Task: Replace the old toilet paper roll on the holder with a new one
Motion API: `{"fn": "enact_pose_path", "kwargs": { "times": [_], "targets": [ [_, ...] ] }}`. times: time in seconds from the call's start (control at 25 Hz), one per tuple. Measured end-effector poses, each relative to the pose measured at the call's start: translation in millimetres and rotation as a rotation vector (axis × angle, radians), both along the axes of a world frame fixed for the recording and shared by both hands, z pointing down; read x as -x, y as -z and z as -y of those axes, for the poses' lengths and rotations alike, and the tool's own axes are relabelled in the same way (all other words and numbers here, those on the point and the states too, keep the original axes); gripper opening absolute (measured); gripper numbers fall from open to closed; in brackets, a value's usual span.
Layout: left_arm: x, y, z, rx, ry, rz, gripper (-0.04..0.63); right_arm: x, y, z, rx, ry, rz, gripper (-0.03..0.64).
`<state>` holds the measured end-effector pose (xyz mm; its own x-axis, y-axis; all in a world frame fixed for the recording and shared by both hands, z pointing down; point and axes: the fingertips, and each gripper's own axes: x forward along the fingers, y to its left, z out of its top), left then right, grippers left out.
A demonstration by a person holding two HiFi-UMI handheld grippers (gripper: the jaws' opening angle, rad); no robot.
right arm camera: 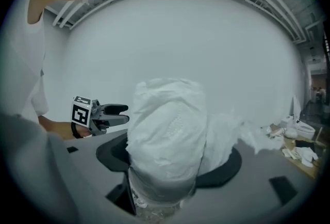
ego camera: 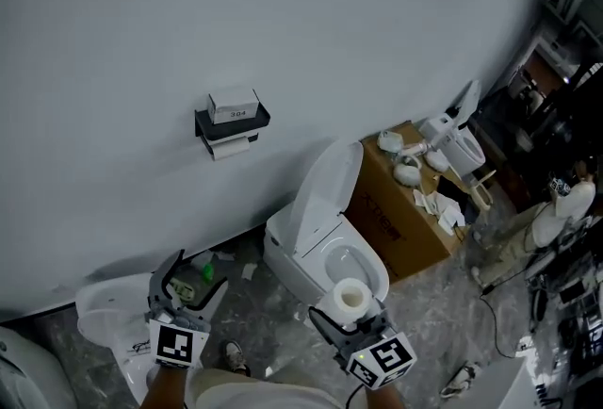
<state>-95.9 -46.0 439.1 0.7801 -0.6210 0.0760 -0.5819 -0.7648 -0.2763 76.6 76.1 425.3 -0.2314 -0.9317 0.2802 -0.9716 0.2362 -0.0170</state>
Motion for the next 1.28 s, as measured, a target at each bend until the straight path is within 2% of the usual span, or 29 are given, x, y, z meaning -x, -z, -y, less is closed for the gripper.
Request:
{"fn": "enact_pose_path", "kwargs": {
  "times": [0.28,0.52,0.68,0.84,1.08,1.2,1.28],
  "targets": [
    [-19,-5,34,0.022,-0.013,-0.002,0.348,3,-12,53,0.042,0.037,0.01,0.325],
    [-24,-9,64,0.012,0.05,0.04,0.348,-1,-16,106,0.024,0.129,0.031,0.325],
    [-42,-13,85,0.008,0.104,0.056,0.348,-20,-12,145,0.0,0.178,0.073,0.325],
    [-73,-10,112,-0.049,0.13,0.181,0.348,-43,-2,183,-0.033,0.229,0.103,0.325],
    [-119,-27,168,-0.15,0.155,0.47,0.347,-65,-10,221,-0.025,0.309,0.131,0.325],
    [-131,-38,195,-0.172,0.186,0.592,0.347,-77,-14,235,-0.032,0.336,0.146,0.325],
    [-136,-46,211,-0.172,0.213,0.648,0.347,-83,-16,242,-0.029,0.349,0.16,0.325]
  ]
}}
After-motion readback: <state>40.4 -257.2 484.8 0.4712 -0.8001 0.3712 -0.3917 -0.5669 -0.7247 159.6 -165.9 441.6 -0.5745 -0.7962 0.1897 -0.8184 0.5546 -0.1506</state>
